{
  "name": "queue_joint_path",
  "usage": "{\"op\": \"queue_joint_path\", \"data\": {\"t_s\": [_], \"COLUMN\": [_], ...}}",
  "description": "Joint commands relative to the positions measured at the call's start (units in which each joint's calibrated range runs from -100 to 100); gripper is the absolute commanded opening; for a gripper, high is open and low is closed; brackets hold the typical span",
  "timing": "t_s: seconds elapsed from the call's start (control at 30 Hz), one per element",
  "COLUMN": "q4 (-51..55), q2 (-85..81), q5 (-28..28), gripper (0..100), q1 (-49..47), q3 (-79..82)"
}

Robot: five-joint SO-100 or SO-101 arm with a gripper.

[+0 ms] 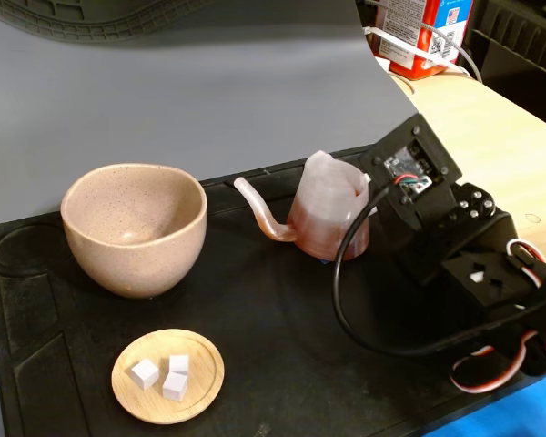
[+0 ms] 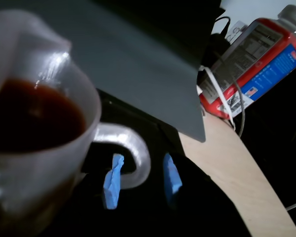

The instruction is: Pick up a kettle and pour liquid into a cup.

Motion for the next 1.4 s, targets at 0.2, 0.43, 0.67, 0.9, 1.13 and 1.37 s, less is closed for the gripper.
{"op": "queue_joint_path", "data": {"t_s": [0.2,0.43,0.67,0.9,1.13,1.37], "q4": [3.5,3.7,3.7,3.4,2.9,2.9], "q2": [0.0,0.0,0.0,-0.1,-0.1,-0.1], "q5": [0.2,0.2,0.2,2.4,2.4,2.3], "gripper": [12,12,11,11,1,1], "q1": [0.3,0.5,1.5,0.4,0.3,0.3], "q3": [-5.6,-6.2,-6.2,-7.9,-8.1,-8.1]}}
